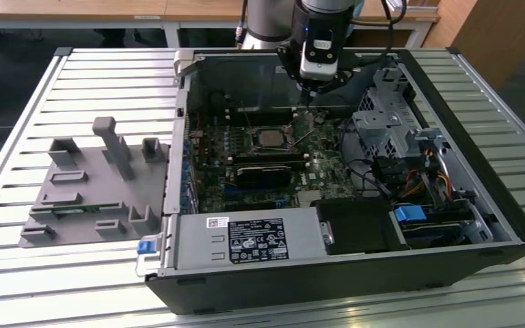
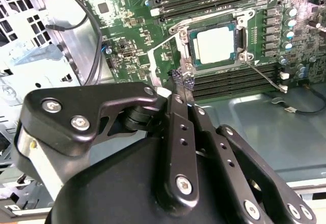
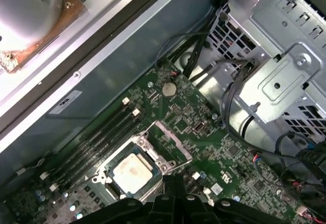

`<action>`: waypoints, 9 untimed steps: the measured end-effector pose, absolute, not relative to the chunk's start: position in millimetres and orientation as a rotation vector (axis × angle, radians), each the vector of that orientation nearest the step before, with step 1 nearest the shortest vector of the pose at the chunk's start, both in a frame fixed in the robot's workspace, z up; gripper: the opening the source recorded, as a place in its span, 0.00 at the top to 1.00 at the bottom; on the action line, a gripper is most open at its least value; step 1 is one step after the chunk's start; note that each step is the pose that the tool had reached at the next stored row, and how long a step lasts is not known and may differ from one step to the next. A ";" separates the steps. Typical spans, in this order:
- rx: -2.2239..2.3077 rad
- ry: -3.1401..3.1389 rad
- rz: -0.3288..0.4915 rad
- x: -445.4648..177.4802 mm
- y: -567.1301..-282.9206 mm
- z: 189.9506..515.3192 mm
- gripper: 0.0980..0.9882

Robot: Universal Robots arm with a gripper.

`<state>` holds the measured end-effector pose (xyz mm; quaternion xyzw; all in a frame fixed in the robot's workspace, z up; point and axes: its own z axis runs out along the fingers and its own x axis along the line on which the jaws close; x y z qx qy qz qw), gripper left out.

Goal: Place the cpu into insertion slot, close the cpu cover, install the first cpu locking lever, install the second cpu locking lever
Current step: 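Close the cpu cover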

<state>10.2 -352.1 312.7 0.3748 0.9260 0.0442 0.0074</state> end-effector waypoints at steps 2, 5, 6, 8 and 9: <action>1.172 2.895 0.138 10.2 -352.1 312.6 0.99; 1.191 2.887 0.139 10.2 -351.5 312.3 0.99; 1.212 2.877 0.138 10.2 -351.5 312.1 0.99; 1.261 2.855 0.138 10.2 -351.5 311.6 0.99; 1.286 2.843 0.137 10.3 -351.5 311.1 0.99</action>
